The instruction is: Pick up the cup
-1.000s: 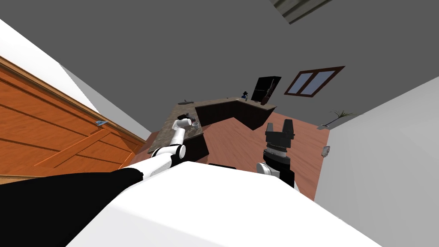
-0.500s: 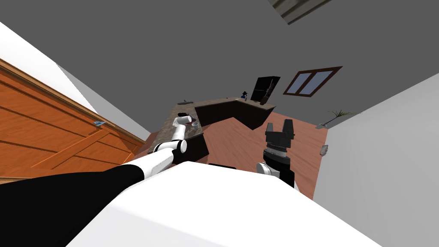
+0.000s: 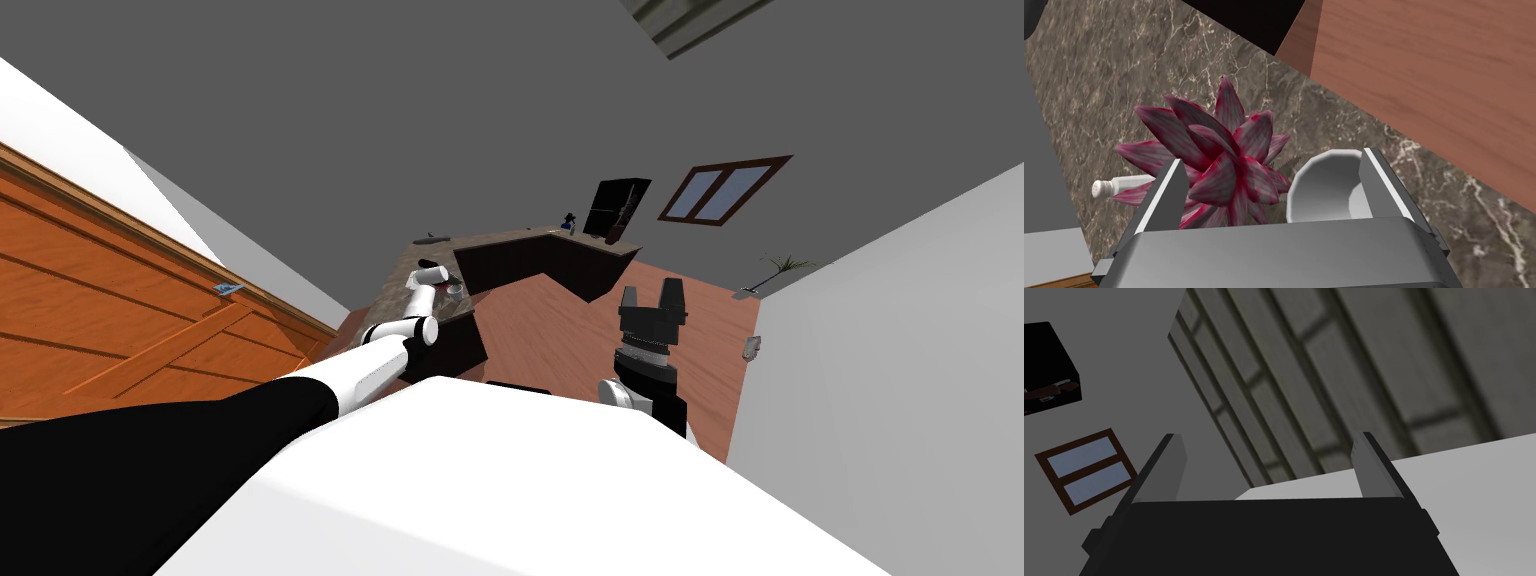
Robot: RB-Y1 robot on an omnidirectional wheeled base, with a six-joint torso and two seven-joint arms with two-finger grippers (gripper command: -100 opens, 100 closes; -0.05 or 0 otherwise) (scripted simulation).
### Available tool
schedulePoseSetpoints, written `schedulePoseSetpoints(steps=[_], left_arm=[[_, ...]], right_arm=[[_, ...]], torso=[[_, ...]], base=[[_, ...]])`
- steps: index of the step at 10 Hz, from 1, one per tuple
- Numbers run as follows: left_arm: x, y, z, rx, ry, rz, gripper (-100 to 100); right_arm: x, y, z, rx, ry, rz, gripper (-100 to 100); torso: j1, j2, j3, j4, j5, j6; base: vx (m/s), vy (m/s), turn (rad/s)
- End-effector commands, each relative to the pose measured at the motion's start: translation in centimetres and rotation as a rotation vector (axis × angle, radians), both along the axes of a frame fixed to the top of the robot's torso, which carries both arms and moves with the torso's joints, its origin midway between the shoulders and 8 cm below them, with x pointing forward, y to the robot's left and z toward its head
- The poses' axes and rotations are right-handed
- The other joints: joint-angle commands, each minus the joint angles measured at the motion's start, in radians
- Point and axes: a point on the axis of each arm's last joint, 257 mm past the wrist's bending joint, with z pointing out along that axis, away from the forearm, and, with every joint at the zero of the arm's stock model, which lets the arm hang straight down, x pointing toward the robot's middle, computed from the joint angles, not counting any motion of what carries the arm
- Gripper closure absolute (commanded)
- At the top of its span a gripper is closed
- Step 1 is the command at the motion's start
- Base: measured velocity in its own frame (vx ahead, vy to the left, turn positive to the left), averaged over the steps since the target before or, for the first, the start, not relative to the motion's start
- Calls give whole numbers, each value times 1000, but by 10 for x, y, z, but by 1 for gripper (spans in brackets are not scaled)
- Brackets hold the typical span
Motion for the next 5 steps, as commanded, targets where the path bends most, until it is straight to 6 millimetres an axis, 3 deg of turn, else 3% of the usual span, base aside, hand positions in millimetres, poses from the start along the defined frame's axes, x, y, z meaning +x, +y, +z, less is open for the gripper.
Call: schedulePoseSetpoints(steps=[1,5], left_arm=[[-2,-8,-11,-50,51,5,-100],[-7,-24,-26,-127,141,5,-100]], right_arm=[[0,0,0,0,0,0,0],[0,0,0,0,0,0,0]], torso=[[0,0,0,0,0,0],[0,1,0,0,0,0]], base=[[-11,3,-28],[-12,4,-23]])
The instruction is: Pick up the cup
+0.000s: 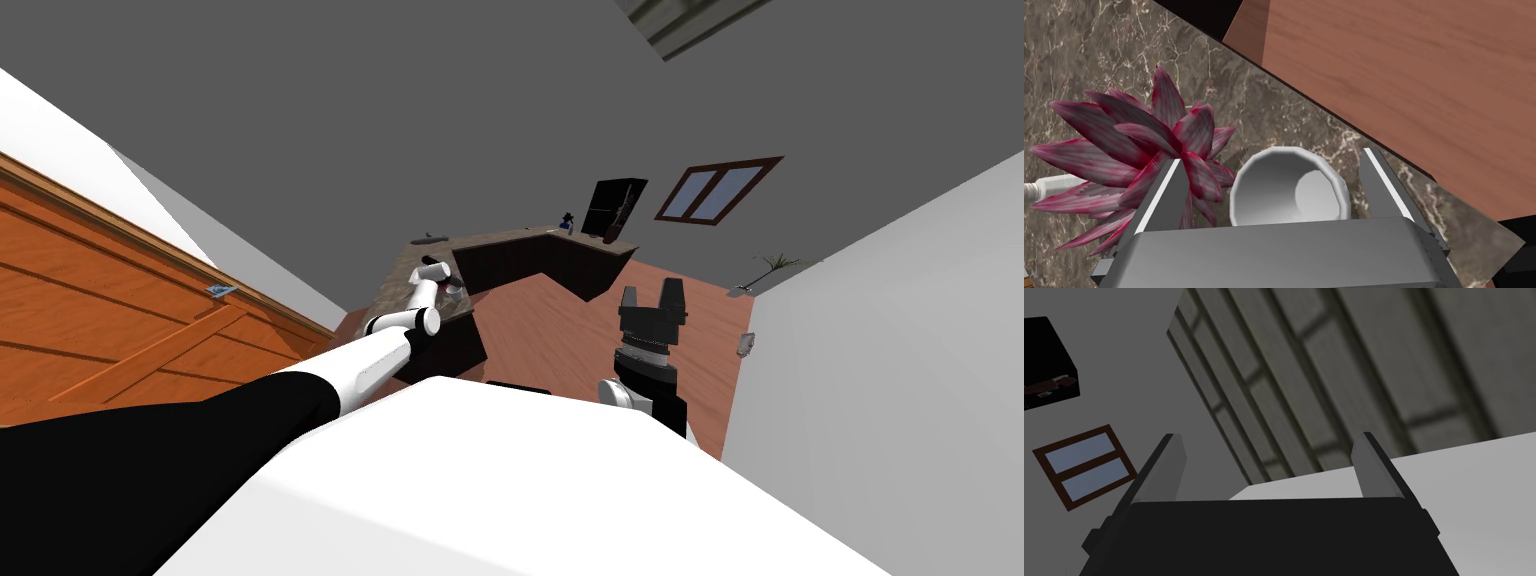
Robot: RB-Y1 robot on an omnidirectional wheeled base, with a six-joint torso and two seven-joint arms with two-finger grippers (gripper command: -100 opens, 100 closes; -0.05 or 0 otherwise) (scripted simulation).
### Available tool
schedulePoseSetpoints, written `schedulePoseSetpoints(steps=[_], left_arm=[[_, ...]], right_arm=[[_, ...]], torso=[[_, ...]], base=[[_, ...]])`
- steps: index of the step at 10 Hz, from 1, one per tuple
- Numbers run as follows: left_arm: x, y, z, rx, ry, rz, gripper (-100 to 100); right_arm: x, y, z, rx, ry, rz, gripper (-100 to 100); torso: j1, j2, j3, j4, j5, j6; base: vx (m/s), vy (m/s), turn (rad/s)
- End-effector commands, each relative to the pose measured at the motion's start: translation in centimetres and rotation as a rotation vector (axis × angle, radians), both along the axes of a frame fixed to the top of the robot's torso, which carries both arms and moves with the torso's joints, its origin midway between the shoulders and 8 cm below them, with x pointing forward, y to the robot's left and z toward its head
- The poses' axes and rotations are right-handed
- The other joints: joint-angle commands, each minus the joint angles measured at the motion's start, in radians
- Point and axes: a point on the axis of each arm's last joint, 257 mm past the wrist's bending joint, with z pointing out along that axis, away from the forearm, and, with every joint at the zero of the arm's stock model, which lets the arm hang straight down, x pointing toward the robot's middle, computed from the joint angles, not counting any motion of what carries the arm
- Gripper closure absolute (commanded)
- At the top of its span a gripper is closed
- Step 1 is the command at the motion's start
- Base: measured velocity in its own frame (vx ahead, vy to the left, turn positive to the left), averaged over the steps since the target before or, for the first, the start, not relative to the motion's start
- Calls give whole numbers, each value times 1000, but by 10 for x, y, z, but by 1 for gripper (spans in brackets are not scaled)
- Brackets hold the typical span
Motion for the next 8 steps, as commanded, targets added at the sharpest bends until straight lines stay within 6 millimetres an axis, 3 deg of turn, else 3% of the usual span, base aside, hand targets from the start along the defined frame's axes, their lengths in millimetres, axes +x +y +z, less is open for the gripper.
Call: schedulePoseSetpoints(steps=[1,5,8], left_arm=[[-5,-9,-9,-39,51,-1,-100],[-17,-21,-24,-103,148,1,-100],[-34,-26,-46,-140,232,6,-100]], right_arm=[[0,0,0,0,0,0,0],[0,0,0,0,0,0,0],[0,0,0,0,0,0,0]], torso=[[0,0,0,0,0,0],[1,0,0,0,0,0],[2,0,0,0,0,0]], base=[[-11,3,-12],[-12,15,-11],[-7,26,9]])
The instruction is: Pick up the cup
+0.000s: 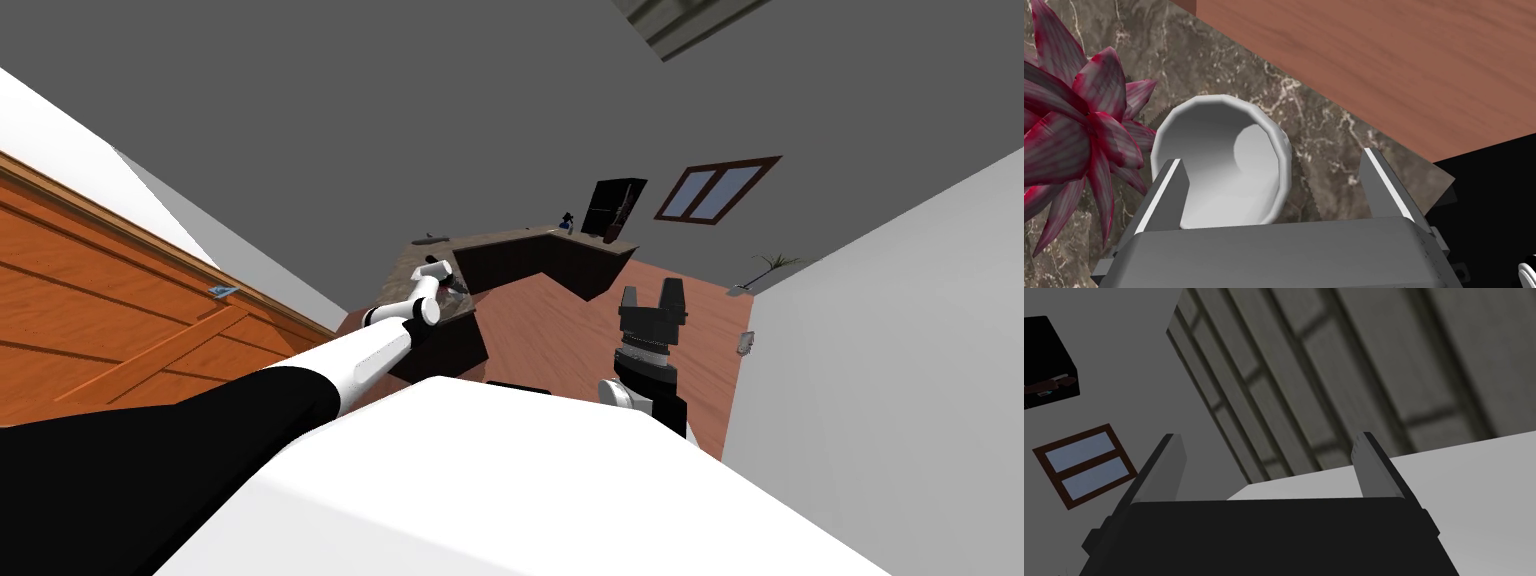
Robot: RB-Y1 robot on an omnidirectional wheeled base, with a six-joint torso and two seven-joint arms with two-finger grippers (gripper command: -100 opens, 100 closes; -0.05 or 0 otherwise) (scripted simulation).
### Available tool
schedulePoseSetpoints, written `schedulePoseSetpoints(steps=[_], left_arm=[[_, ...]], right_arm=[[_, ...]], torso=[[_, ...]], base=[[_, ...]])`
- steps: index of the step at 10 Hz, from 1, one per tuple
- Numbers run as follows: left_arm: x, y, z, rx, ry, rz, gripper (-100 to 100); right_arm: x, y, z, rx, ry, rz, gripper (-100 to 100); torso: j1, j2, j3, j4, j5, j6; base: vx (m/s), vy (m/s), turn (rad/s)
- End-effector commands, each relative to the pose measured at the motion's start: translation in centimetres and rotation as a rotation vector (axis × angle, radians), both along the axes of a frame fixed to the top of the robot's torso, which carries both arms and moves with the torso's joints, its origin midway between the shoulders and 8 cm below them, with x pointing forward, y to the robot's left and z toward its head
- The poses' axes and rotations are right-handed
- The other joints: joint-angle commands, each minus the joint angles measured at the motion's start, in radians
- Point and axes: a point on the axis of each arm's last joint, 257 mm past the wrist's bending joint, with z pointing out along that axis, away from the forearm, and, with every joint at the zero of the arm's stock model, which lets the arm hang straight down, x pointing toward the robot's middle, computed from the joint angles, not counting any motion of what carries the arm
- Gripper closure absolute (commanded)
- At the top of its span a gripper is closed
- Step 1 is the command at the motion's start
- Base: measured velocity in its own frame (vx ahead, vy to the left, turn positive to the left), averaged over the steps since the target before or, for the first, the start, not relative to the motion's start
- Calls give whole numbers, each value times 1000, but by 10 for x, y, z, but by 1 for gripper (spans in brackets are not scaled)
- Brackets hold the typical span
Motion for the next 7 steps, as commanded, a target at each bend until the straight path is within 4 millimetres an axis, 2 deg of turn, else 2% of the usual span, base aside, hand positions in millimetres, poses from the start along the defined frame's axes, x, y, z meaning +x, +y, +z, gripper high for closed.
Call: schedulePoseSetpoints(steps=[1,2,3,4,5,6,7], left_arm=[[0,0,0,0,0,0,-100],[-1,0,-1,-2,5,0,0],[-6,9,-11,-2,5,33,-100],[-8,15,-17,-1,5,53,-100],[-7,9,-15,-1,8,37,-100],[-7,10,-16,-1,5,41,100],[-7,10,-15,-1,6,41,100]], right_arm=[[0,0,0,0,0,0,0],[0,0,0,0,0,0,0],[0,0,0,0,0,0,0],[0,0,0,0,0,0,0],[0,0,0,0,0,0,0],[0,0,0,0,0,0,0],[0,0,0,0,0,0,0]], torso=[[0,0,0,0,0,0],[-1,0,0,0,0,0],[-2,0,0,0,0,0],[0,0,0,0,0,1],[2,1,0,0,0,1],[1,0,0,0,0,0],[-1,0,0,0,0,0]], base=[[-3,13,3],[0,0,0],[-5,39,-224],[-19,74,-254],[-12,37,-45],[-2,6,8],[0,0,0]])
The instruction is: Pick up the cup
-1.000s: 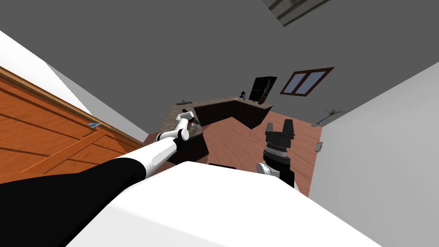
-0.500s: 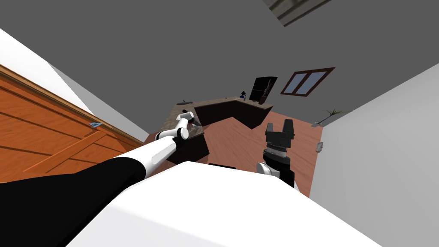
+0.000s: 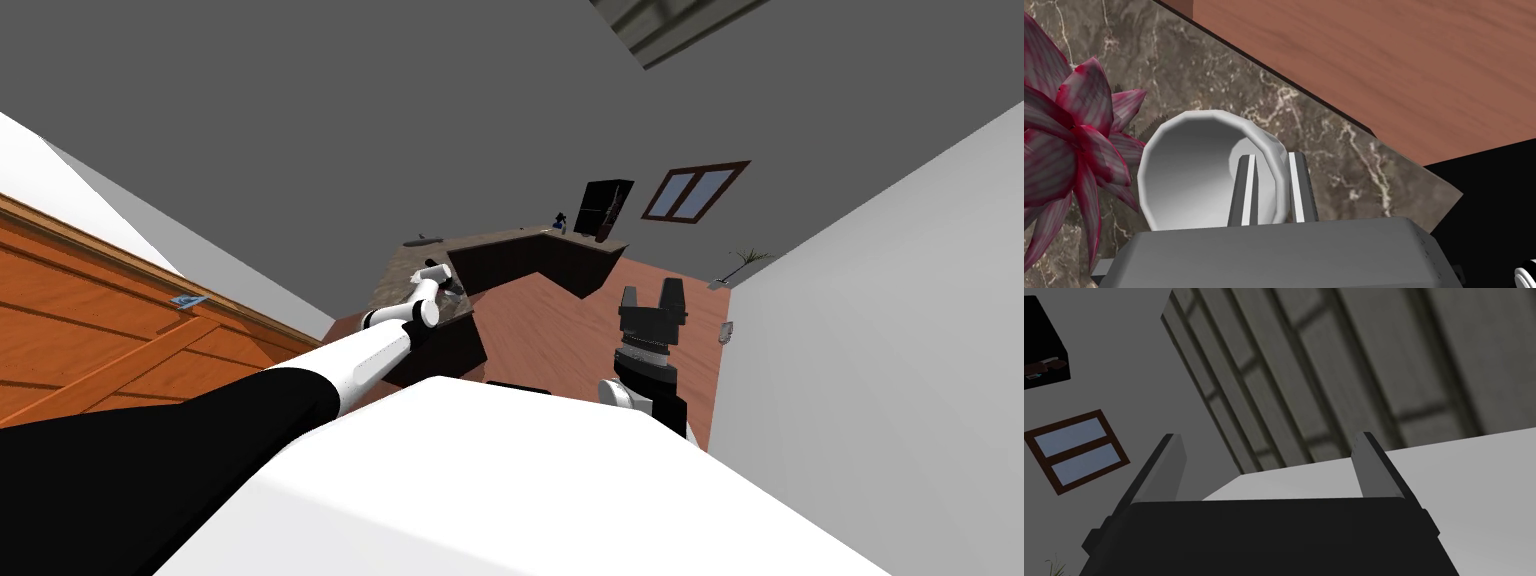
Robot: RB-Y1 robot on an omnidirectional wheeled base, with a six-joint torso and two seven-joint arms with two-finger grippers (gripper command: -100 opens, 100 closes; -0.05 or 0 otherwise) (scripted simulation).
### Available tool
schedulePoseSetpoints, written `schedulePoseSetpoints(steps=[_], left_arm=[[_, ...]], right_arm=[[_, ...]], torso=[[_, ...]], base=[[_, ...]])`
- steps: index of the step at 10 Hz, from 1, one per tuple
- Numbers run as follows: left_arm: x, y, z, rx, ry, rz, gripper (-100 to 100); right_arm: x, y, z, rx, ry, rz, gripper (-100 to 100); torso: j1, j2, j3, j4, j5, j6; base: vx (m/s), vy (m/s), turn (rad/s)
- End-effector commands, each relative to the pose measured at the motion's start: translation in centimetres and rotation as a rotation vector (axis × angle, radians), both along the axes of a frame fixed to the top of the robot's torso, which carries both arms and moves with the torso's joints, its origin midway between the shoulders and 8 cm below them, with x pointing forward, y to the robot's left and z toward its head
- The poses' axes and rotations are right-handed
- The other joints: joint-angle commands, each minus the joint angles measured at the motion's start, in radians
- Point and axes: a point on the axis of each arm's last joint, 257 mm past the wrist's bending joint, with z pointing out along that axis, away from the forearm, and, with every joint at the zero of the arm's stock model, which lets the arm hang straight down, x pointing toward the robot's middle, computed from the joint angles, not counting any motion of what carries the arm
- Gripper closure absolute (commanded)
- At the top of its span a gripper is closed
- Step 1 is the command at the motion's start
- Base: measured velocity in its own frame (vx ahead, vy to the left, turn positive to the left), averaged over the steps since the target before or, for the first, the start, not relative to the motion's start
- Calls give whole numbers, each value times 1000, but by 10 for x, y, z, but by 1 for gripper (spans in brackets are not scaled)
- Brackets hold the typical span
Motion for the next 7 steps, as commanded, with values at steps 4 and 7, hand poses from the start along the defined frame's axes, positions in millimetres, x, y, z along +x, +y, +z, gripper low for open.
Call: schedulePoseSetpoints(steps=[4,7], left_arm=[[0,0,0,0,0,1,0],[7,-8,11,-1,-2,-29,100]], right_arm=[[0,0,0,0,0,0,0],[0,0,0,0,0,0,0]], torso=[[0,-1,0,0,0,0],[-3,0,0,0,-1,-2]], base=[[0,0,0],[8,-42,196]])
